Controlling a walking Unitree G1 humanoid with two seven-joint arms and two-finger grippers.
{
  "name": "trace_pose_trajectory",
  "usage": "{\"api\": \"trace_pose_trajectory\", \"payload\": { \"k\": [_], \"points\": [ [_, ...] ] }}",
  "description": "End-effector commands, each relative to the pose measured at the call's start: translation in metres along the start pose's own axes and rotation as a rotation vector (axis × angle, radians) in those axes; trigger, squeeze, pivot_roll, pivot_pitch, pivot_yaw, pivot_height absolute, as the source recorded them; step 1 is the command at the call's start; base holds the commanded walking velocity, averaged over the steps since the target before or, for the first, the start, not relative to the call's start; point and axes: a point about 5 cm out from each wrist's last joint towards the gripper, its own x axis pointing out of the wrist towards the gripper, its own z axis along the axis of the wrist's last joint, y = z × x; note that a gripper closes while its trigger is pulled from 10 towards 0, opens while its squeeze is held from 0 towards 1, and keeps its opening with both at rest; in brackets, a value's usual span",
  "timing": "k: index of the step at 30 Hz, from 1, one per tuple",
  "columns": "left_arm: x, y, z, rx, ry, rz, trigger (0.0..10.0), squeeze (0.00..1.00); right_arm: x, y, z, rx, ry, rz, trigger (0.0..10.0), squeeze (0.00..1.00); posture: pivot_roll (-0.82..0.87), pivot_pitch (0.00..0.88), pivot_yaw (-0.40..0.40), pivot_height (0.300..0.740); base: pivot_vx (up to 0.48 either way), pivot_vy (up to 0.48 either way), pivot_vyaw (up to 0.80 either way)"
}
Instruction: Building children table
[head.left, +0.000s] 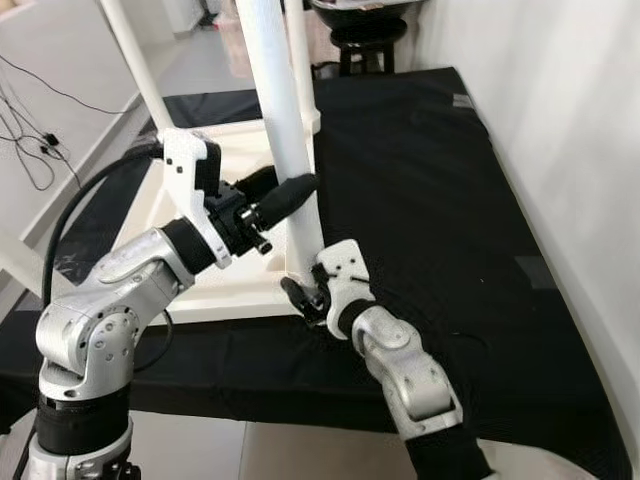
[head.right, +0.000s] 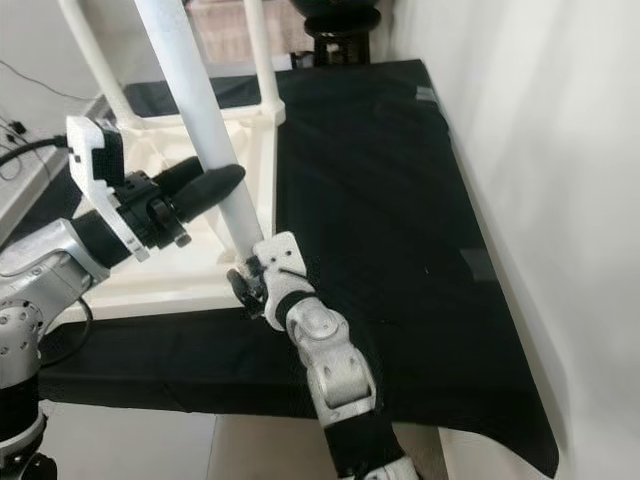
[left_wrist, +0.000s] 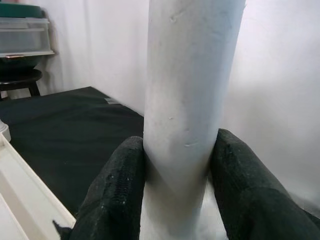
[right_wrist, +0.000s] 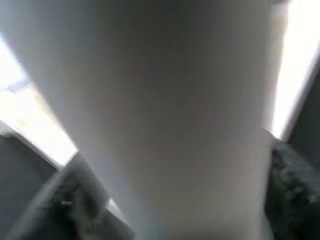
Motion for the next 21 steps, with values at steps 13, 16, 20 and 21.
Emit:
{"api": "trace_pose_trajectory", "payload": {
  "k": [13,16,20,21],
  "points": [
    [0.003,-0.001,-0.003,-0.010,0.024,-0.002,0.0,0.00,0.014,-0.031,0.037,-0.201,0.005,0.557,10.0,0.00,0.02,0.103,0.104,0.740,0.000,0.000,0.00],
    [0.003,-0.003,-0.003,-0.008,0.027,-0.005,0.0,0.00,0.018,-0.028,0.034,-0.176,0.024,0.629,8.7,0.00,0.02,0.103,0.105,0.740,0.000,0.000,0.00],
    [0.003,-0.003,-0.002,-0.006,0.029,-0.005,0.0,0.00,0.022,-0.025,0.030,-0.145,0.028,0.670,0.0,0.00,0.03,0.103,0.105,0.740,0.000,0.000,0.00],
    [0.003,-0.002,-0.002,-0.005,0.030,-0.004,0.0,0.00,0.022,-0.025,0.029,-0.139,0.028,0.685,0.0,0.00,0.03,0.101,0.106,0.740,0.000,0.000,0.00]
  ]
}}
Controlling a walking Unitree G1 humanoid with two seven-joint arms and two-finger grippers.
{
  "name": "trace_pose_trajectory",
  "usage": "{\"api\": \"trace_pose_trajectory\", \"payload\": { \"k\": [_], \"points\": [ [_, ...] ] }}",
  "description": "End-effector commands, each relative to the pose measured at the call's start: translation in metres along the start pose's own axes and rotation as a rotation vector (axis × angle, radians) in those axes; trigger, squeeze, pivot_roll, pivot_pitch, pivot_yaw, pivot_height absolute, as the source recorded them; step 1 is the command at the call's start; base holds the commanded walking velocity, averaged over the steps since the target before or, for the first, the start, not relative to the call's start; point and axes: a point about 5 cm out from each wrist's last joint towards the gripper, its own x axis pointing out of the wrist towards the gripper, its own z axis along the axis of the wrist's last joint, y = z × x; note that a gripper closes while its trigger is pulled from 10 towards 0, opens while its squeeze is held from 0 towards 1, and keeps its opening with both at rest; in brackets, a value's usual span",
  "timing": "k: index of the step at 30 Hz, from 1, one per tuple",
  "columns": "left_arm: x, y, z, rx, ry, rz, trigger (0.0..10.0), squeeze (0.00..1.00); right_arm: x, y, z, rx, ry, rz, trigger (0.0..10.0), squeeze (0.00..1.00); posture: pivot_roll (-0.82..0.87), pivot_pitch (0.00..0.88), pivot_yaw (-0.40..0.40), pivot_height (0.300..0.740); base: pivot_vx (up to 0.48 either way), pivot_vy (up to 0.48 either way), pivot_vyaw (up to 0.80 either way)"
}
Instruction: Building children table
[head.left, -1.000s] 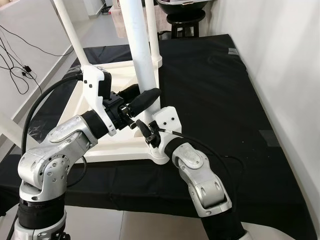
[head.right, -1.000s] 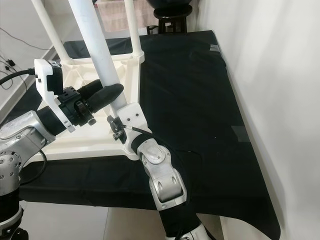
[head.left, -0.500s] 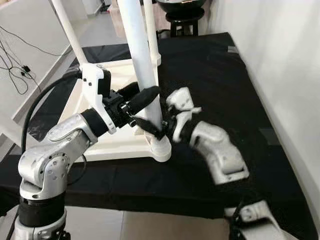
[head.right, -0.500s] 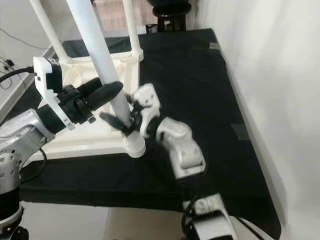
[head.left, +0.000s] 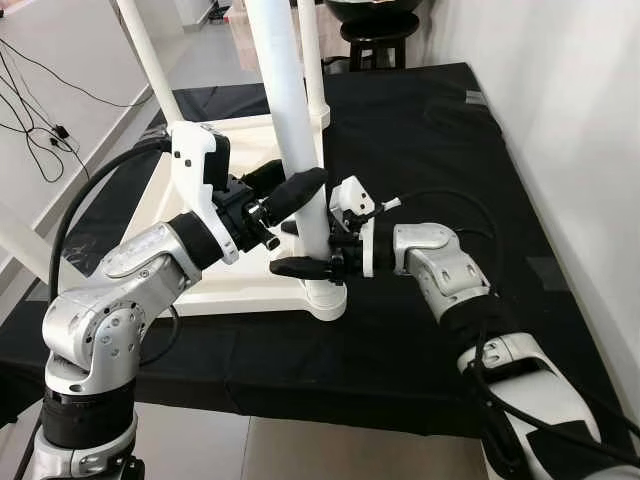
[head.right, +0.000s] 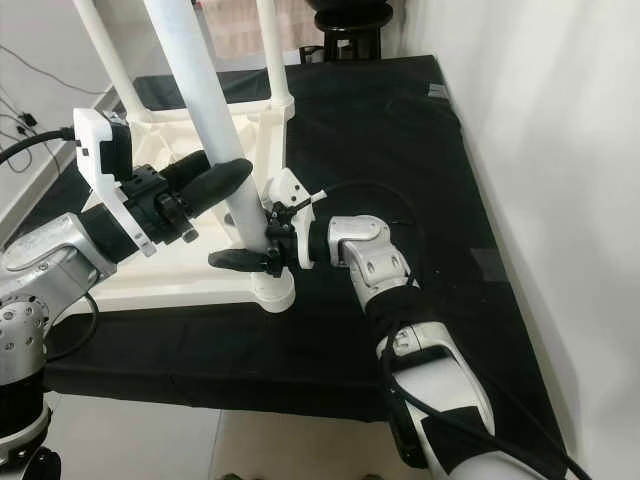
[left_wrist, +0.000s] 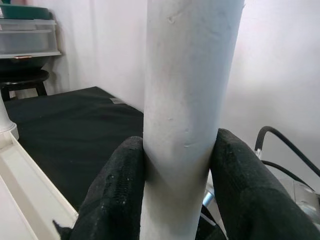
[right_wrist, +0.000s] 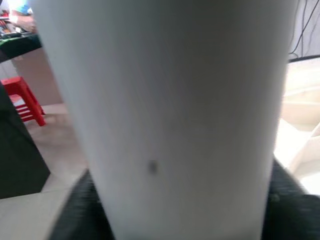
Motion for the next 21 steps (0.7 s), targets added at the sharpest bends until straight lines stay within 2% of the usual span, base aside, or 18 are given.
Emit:
{"api": "trace_pose_trajectory", "payload": {
  "k": [1,4,10,14,15,18,19,21],
  "points": [
    [-0.002,0.002,-0.004,-0.010,0.031,0.011,0.0,0.00,0.016,0.008,0.004,0.008,-0.036,0.094,0.0,0.00,0.03,0.103,0.105,0.740,0.000,0.000,0.00],
    [-0.002,0.002,-0.004,-0.007,0.031,0.011,0.0,0.00,0.016,0.007,-0.001,0.035,-0.047,0.118,0.0,0.00,0.03,0.102,0.100,0.740,0.000,0.000,0.00],
    [-0.003,0.002,-0.004,-0.007,0.028,0.015,0.0,0.00,0.013,0.004,-0.004,0.033,-0.053,0.123,0.0,0.00,0.02,0.100,0.100,0.740,0.000,0.000,0.00],
    [-0.002,0.001,-0.005,-0.021,0.017,0.014,0.0,0.00,0.010,0.002,-0.008,0.016,-0.049,0.074,0.0,0.00,0.01,0.099,0.099,0.740,0.000,0.000,0.00],
    [-0.003,0.001,-0.005,-0.020,0.015,0.012,2.0,1.00,0.009,0.002,-0.009,0.011,-0.046,0.051,0.0,0.00,0.01,0.100,0.098,0.740,0.000,0.000,0.00],
    [-0.003,0.001,-0.005,-0.019,0.015,0.010,2.0,1.00,0.008,0.001,-0.010,0.009,-0.045,0.037,0.0,0.00,0.01,0.100,0.098,0.740,0.000,0.000,0.00],
    [-0.005,0.002,-0.005,-0.019,0.013,0.022,10.0,1.00,0.003,0.000,-0.016,0.040,-0.057,-0.067,0.0,0.00,0.00,0.103,0.093,0.740,0.000,0.000,0.00],
    [-0.006,0.002,-0.005,-0.020,0.012,0.025,10.0,1.00,0.002,-0.001,-0.017,0.049,-0.060,-0.095,0.0,0.00,0.00,0.103,0.093,0.740,0.000,0.000,0.00]
  ]
}}
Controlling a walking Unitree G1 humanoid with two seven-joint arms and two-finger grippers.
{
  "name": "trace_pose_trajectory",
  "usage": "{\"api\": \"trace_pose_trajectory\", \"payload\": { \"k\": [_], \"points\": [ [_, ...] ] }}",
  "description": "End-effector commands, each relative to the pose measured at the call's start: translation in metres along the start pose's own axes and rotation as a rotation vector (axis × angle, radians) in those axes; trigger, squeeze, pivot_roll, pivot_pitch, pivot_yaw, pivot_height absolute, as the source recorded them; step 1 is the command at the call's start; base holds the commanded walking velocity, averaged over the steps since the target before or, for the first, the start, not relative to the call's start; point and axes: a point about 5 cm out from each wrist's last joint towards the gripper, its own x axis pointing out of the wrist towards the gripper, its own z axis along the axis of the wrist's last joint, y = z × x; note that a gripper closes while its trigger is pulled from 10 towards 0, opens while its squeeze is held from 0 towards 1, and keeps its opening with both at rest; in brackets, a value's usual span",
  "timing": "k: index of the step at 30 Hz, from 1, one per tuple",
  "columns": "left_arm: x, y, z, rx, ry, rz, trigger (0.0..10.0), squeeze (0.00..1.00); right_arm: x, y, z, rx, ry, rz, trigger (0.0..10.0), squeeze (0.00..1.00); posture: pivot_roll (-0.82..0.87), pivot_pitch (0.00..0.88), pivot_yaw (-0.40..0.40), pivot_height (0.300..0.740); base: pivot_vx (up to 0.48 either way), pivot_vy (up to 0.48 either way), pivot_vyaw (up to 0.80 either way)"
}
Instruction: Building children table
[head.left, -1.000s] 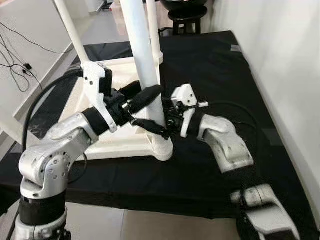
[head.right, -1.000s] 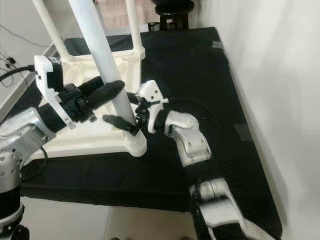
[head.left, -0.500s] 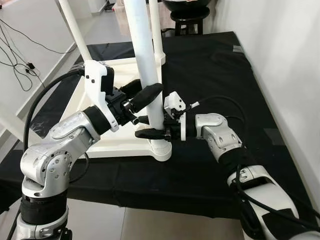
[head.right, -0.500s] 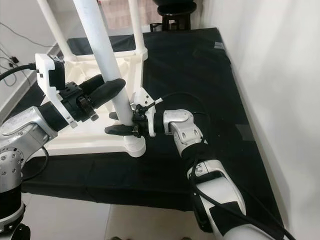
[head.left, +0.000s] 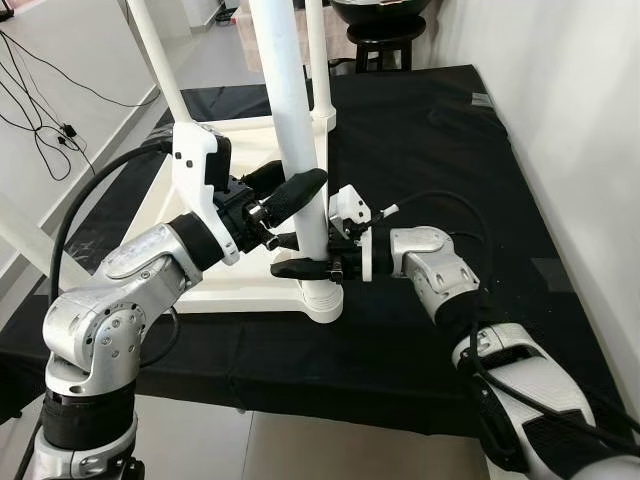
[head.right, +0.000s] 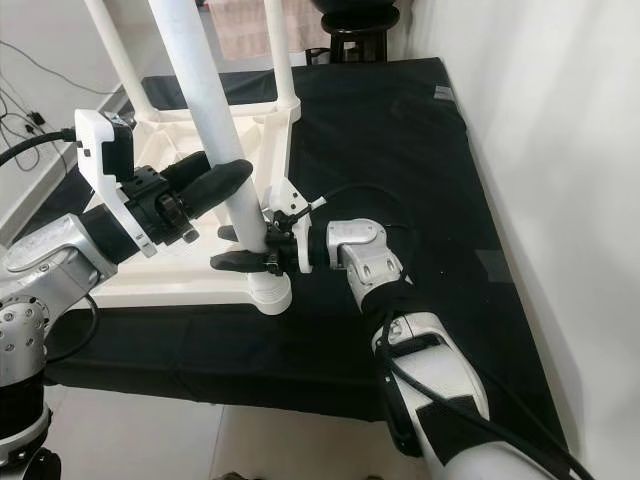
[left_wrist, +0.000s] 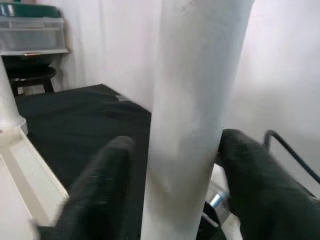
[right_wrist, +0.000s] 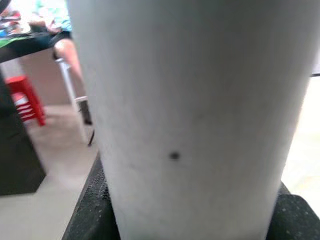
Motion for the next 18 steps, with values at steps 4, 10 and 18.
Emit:
{"api": "trace_pose_trajectory", "payload": {
  "k": [4,10,18],
  "points": [
    [-0.031,0.027,0.000,-0.057,0.003,0.207,10.0,0.00,0.013,0.064,-0.057,0.397,0.124,-0.885,0.0,0.00,0.00,0.134,0.079,0.740,0.000,0.000,0.00],
    [-0.054,0.022,-0.017,-0.065,0.079,0.213,10.0,0.00,0.030,0.060,-0.052,0.251,0.086,-0.790,0.0,0.00,0.02,0.098,0.075,0.740,0.000,0.000,0.00],
    [-0.088,0.009,-0.044,-0.093,0.162,0.264,10.0,0.00,0.031,0.056,-0.049,0.221,0.125,-0.836,7.3,0.00,0.02,0.084,0.065,0.740,0.000,0.000,0.00]
  ]
}}
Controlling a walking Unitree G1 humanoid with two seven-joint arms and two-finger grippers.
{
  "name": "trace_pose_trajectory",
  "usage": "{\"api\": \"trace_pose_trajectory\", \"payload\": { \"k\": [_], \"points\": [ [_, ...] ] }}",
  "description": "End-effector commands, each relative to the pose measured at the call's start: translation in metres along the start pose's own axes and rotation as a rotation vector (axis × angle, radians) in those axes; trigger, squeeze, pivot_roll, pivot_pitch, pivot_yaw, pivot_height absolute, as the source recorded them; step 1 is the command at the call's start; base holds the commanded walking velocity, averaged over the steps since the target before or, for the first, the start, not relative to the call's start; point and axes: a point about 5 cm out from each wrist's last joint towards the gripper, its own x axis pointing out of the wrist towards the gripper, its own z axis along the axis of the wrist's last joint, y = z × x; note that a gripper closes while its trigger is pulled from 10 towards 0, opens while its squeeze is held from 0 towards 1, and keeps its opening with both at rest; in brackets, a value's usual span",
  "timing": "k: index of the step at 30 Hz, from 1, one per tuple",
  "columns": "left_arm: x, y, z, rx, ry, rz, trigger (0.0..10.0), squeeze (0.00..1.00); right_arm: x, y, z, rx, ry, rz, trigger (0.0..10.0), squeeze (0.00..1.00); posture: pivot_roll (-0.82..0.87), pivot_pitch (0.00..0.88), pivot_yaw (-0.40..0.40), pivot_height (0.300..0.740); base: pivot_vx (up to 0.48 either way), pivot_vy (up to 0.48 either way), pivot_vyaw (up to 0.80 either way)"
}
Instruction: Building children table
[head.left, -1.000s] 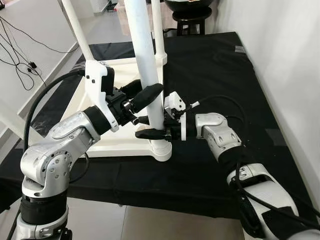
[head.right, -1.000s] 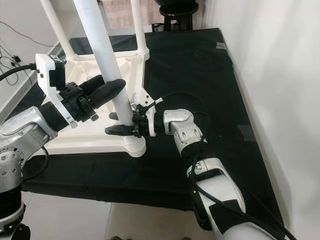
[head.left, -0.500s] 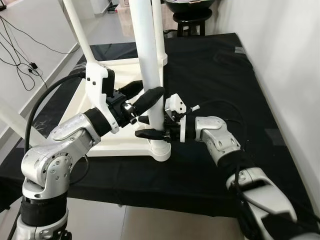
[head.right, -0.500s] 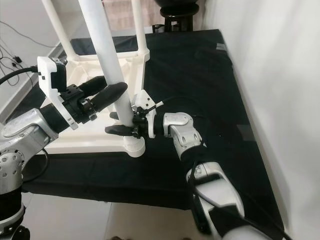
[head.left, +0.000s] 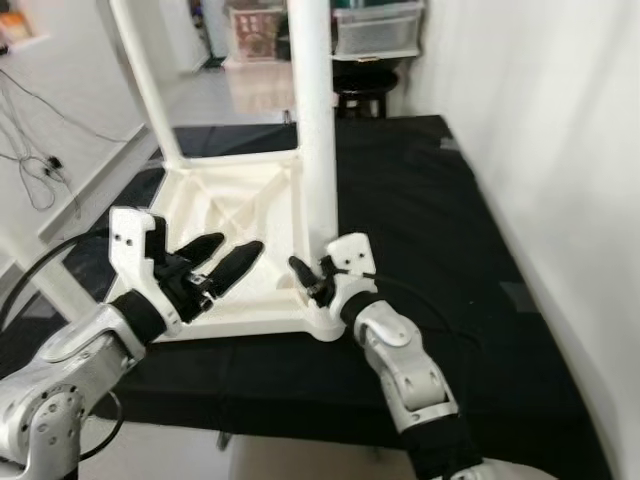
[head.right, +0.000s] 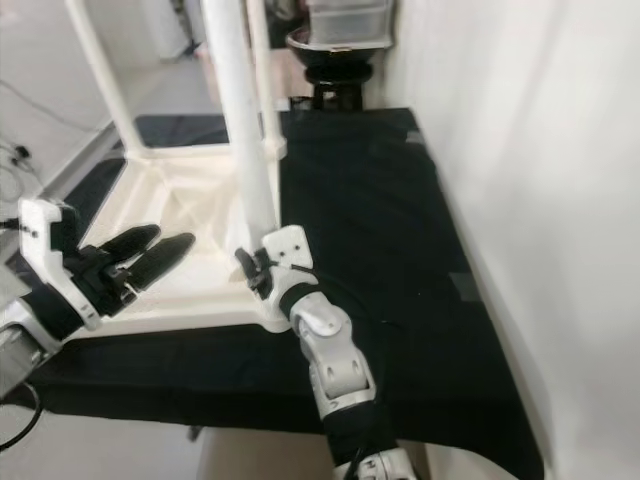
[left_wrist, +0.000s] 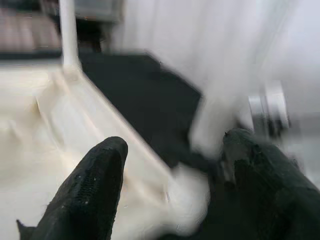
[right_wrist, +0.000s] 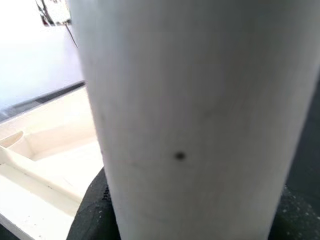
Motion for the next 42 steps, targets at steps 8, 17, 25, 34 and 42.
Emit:
{"api": "trace_pose_trajectory", "payload": {
  "k": [8,17,25,34,42],
  "points": [
    [-0.016,-0.016,-0.031,-0.037,0.090,-0.019,10.0,0.00,-0.004,0.021,-0.002,0.188,0.048,0.075,10.0,1.00,0.02,0.070,0.057,0.740,0.000,0.000,0.00],
    [-0.013,-0.025,-0.060,-0.046,0.111,0.000,10.0,0.00,-0.002,0.009,0.052,0.084,-0.206,0.775,10.0,0.00,0.03,0.057,0.047,0.740,0.000,0.000,0.00],
    [-0.019,-0.045,-0.091,0.041,0.201,-0.062,10.0,0.00,0.018,-0.010,0.028,-0.102,0.034,0.941,10.0,0.00,0.08,0.033,0.006,0.740,0.000,0.000,0.00],
    [-0.024,-0.051,-0.095,0.154,0.127,0.029,10.0,0.00,0.032,-0.015,0.020,-0.033,0.090,0.857,0.0,0.00,0.11,0.011,-0.011,0.740,0.000,0.000,0.00],
    [-0.026,-0.055,-0.102,0.144,0.114,0.013,10.0,0.00,0.020,-0.042,0.001,0.004,0.096,0.790,0.0,0.00,0.07,0.000,-0.001,0.740,0.000,0.000,0.00]
  ]
}}
